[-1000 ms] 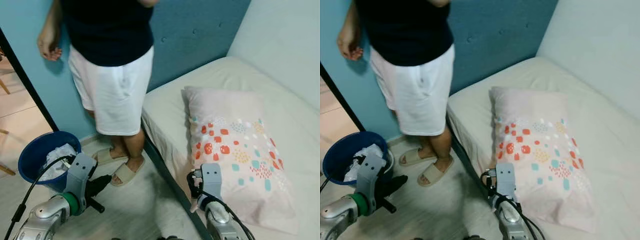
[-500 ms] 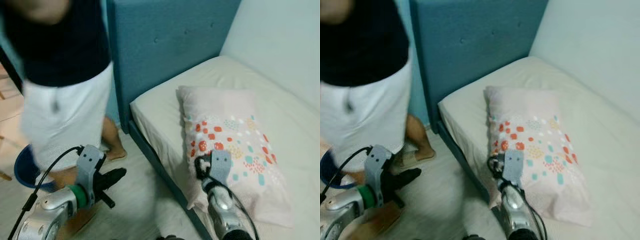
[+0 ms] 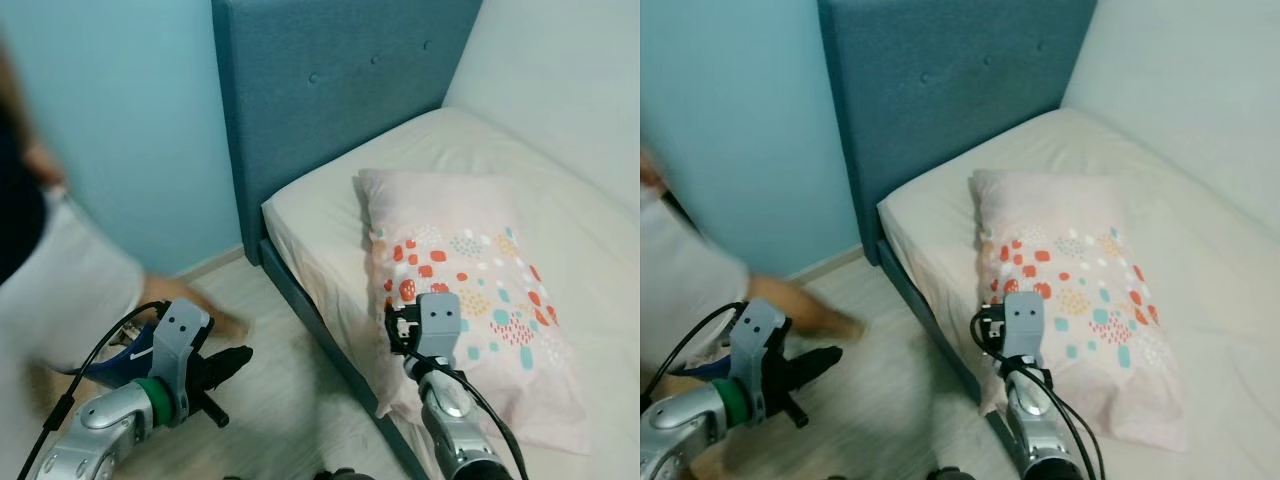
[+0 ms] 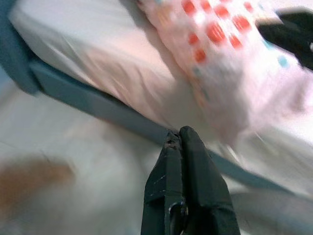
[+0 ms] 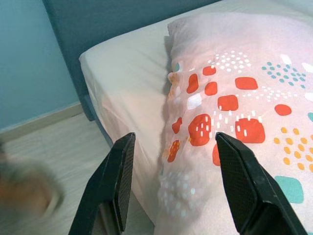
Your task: Clean up the room
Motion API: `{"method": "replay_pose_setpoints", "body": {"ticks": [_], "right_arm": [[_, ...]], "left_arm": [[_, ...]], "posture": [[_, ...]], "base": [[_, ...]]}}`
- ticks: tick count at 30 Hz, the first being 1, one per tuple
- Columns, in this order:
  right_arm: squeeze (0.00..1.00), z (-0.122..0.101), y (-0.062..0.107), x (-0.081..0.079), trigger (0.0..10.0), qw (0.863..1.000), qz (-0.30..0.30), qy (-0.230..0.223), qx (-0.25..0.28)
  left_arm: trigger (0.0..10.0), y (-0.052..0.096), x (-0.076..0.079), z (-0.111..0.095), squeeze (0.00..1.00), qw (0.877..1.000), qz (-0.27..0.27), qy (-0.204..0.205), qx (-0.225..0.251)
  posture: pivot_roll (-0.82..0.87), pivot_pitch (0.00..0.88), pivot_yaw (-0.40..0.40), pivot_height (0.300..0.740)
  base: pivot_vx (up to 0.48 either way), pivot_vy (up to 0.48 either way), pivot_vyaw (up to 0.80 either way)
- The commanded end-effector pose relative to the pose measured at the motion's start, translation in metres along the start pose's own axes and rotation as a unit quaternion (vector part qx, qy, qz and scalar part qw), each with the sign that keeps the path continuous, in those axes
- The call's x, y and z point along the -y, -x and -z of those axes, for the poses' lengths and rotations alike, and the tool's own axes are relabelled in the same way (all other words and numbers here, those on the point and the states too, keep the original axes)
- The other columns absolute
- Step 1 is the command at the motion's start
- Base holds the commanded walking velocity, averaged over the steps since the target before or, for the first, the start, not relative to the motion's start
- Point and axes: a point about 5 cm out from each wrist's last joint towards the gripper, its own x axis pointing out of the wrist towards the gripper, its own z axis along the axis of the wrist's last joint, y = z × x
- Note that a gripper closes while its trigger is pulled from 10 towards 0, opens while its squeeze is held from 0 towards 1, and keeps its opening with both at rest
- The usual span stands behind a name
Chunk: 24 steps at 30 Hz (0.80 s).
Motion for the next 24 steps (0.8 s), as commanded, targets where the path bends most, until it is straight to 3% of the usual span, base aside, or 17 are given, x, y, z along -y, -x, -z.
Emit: {"method": "replay_pose_setpoints", "body": {"ticks": [1, 4, 5, 8, 10, 13, 16, 24], "right_arm": [[0.0, 0.007, 0.005, -0.004, 10.0, 1.0, -0.007, 0.0, -0.013], [0.0, 0.007, 0.007, -0.005, 10.0, 1.0, -0.013, -0.004, -0.013], [0.0, 0.002, 0.008, -0.01, 10.0, 0.999, -0.035, -0.002, -0.001], [0.0, -0.002, 0.006, -0.014, 10.0, 0.999, -0.046, 0.004, 0.011], [0.0, -0.002, 0.006, -0.015, 10.0, 0.999, -0.046, 0.006, 0.014], [0.0, -0.006, 0.005, -0.019, 10.0, 0.998, -0.064, 0.005, 0.025], [0.0, -0.007, 0.005, -0.02, 10.0, 0.997, -0.068, 0.005, 0.027], [0.0, -0.007, 0.006, -0.025, 10.0, 0.997, -0.077, 0.005, 0.028]], "left_arm": [[10.0, -0.003, -0.008, -0.002, 0.0, 0.999, -0.045, -0.005, 0.007], [10.0, -0.009, -0.012, -0.007, 0.0, 0.997, -0.08, -0.003, 0.023], [10.0, -0.022, -0.017, -0.019, 0.0, 0.991, -0.12, 0.006, 0.051], [10.0, -0.027, -0.018, -0.024, 0.0, 0.989, -0.134, 0.006, 0.062], [10.0, -0.028, -0.018, -0.024, 0.0, 0.989, -0.136, 0.006, 0.063], [10.0, -0.03, -0.029, -0.028, 0.0, 0.975, -0.208, -0.002, 0.072], [10.0, -0.031, -0.032, -0.029, 0.0, 0.972, -0.224, -0.003, 0.073], [10.0, -0.032, -0.035, -0.029, 0.0, 0.964, -0.253, -0.006, 0.079]], "posture": [[0.02, 0.068, 0.028, 0.74], [0.02, 0.069, 0.025, 0.74], [0.02, 0.068, 0.024, 0.74], [0.02, 0.068, 0.024, 0.74], [0.02, 0.068, 0.024, 0.74], [0.02, 0.07, 0.02, 0.74], [0.02, 0.07, 0.019, 0.74], [0.02, 0.071, 0.018, 0.74]], "base": [[0.0, 0.0, 0.0], [0.0, 0.0, 0.0], [0.0, 0.0, 0.0], [0.0, 0.0, 0.0], [0.0, 0.0, 0.0], [0.0, 0.0, 0.0], [0.0, 0.0, 0.0], [0.355, 0.0, 0.0]]}}
